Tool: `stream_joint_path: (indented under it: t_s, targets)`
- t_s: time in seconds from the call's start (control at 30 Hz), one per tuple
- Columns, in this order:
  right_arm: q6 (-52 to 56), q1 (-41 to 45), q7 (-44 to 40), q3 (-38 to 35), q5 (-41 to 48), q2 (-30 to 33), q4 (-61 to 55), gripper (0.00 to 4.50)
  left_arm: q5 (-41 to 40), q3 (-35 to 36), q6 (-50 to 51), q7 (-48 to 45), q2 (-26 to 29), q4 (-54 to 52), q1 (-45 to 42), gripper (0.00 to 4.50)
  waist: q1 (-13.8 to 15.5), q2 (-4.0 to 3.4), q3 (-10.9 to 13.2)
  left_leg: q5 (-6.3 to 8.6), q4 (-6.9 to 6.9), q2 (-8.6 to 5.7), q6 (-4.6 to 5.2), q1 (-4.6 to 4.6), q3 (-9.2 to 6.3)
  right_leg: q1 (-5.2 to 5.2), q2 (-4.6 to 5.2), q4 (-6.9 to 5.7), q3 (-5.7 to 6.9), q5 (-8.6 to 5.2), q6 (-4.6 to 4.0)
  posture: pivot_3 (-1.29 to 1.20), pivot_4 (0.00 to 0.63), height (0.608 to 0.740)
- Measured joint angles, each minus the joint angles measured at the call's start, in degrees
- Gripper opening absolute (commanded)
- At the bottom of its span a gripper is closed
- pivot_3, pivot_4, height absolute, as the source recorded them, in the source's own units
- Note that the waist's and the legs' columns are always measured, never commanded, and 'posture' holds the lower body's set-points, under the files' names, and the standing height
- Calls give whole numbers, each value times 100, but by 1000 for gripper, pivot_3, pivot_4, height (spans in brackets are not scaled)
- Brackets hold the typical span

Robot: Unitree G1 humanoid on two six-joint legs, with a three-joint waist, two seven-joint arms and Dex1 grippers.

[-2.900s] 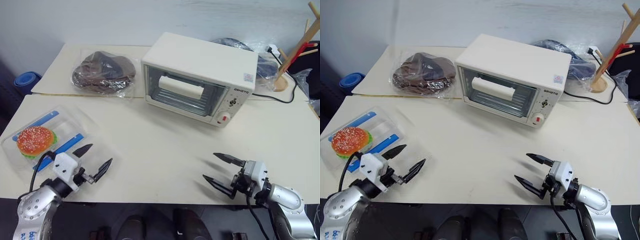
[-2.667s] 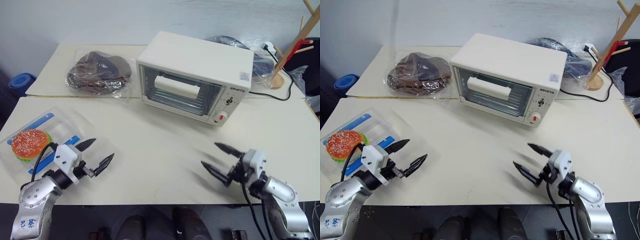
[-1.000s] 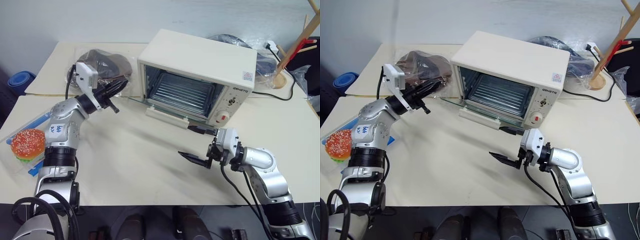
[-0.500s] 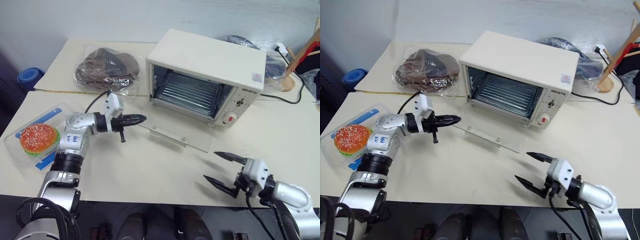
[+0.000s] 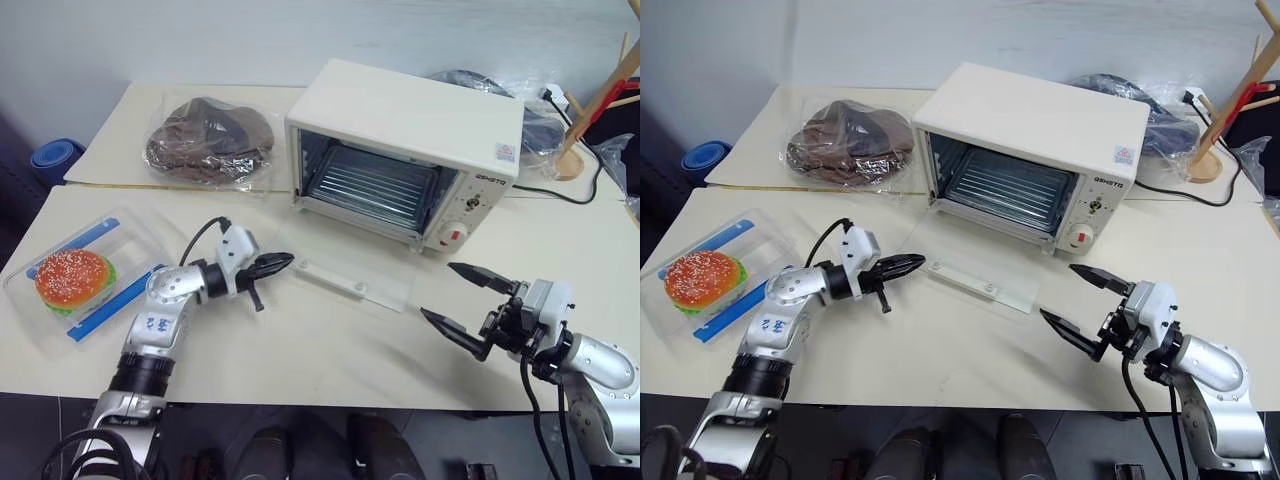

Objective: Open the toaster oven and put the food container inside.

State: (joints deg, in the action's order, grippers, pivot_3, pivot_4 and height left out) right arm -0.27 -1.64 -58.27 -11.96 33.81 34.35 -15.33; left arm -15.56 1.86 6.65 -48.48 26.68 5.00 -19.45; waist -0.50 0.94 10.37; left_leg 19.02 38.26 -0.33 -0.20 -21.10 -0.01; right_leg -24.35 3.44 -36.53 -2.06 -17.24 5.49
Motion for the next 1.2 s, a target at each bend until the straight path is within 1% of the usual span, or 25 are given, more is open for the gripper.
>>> stream_joint_path:
  t_s: [0.07, 0.13, 0.2, 0.27, 0.33, 0.37, 0.4, 0.43, 0.5, 0.57, 0.73, 0.9, 1.03, 1.07, 1.13, 1.2]
  targets:
    - [100, 275, -120, 97, 99, 2, 8, 4500, -411, 522, 529, 500, -127, -726, 597, 1263, -5, 0, 0, 4, 0, 4, 7, -7, -5, -7, 0, 1, 2, -1, -2, 0, 150, 740]
    - [156, 544, -276, 233, 170, -1, 15, 4500, -1042, 1511, 1090, 1161, -195, -1680, 1441, 1874, -62, 2, 0, 7, -7, 10, 5, -10, -13, -11, 0, -2, 6, -4, -8, 0, 150, 740]
    - [161, 680, -411, 316, 188, -41, 66, 4500, -1465, 2463, 1295, 1595, -197, -2455, 2188, 2459, -88, 3, -1, 8, -10, 9, 3, -9, -19, -10, 1, 8, 13, -8, -14, 0, 150, 740]
    - [155, 850, -499, 438, 180, -125, 177, 4500, -1824, 3065, 1464, 1864, -217, -3039, 2730, 3081, -79, 4, -1, 9, -6, 7, 6, -8, -18, -5, 4, 11, 13, -8, -14, 0, 150, 740]
    - [128, 1093, -612, 609, 146, -279, 269, 4500, -2213, 3629, 1616, 2080, -366, -3642, 3496, 3711, -75, 4, -2, 14, -6, 2, 16, 2, -18, 6, 9, 15, 14, -8, -14, 0, 150, 740]
    - [108, 1184, -662, 684, 142, -334, 294, 4500, -2354, 3874, 1649, 2155, -463, -3777, 3820, 3982, -79, 5, -2, 15, -6, 2, 16, 4, -18, 8, 9, 16, 15, -8, -15, 0, 150, 740]
    - [53, 1249, -736, 737, 128, -357, 342, 4500, -2489, 4099, 1662, 2240, -557, -3819, 4055, 4385, -73, 5, -2, 15, -6, 2, 16, 3, -23, 8, 8, 17, 19, -9, -17, 0, 150, 740]
    - [5, 1287, -817, 756, 115, -363, 381, 4500, -2601, 4332, 1663, 2343, -655, -3817, 4230, 4474, -56, 5, -2, 15, -6, 2, 16, 3, -25, 9, 8, 17, 22, -10, -19, 0, 150, 740]
    - [-117, 1407, -1026, 848, 76, -376, 457, 4500, -2860, 4852, 1646, 2601, -814, -3751, 4491, 4474, -45, 6, -3, 15, -6, 2, 16, 5, -26, 10, 7, 19, 24, -11, -20, 0, 150, 740]
    - [-223, 1472, -1200, 954, 71, -404, 459, 4500, -2997, 5230, 1632, 2780, -846, -3537, 4654, 4474, -45, 6, -3, 16, -8, 2, 15, 9, -26, 13, 6, 20, 25, -12, -22, 0, 150, 740]
    - [-328, 1497, -1355, 1036, 74, -521, 451, 4500, -3310, 5822, 1763, 3315, -788, -2768, 4739, 4474, -18, 16, -8, 16, -8, 1, 15, 11, -29, 18, 7, 23, 29, -13, -23, 0, 150, 740]
    - [-358, 1495, -1345, 1040, 74, -565, 406, 4500, -4056, 5903, 2593, 3781, 9, -2490, 4601, 4474, 19, 23, -13, 18, -8, 2, 12, 11, -40, 22, 11, 25, 35, -14, -26, 0, 150, 740]
    - [-401, 1489, -1321, 1054, 42, -575, 384, 4500, -4780, 5921, 3619, 4492, 1131, -2187, 4106, 4474, 29, 25, -15, 17, -12, 2, 2, 11, -62, 24, 12, 21, 55, -18, -37, 0, 150, 740]
    - [-446, 1472, -1320, 1053, 18, -576, 385, 4500, -4897, 5914, 3940, 4670, 1352, -2070, 4079, 4474, 17, 21, -13, 17, -17, 2, 2, 13, -60, 24, 12, 21, 53, -18, -37, 0, 150, 740]
    - [-480, 1436, -1314, 1054, -13, -576, 389, 4500, -4989, 5852, 4490, 5021, 1624, -1806, 4021, 4474, -58, 18, -11, 18, -26, 2, -1, 13, -56, 20, 11, 21, 51, -19, -39, 0, 150, 740]
    - [-487, 1423, -1291, 1054, -56, -576, 392, 4500, -5008, 5777, 4914, 5309, 1738, -1588, 3940, 4074, -122, 19, -12, 17, -28, 4, -6, 7, -57, 10, 8, 17, 53, -20, -41, 0, 150, 740]
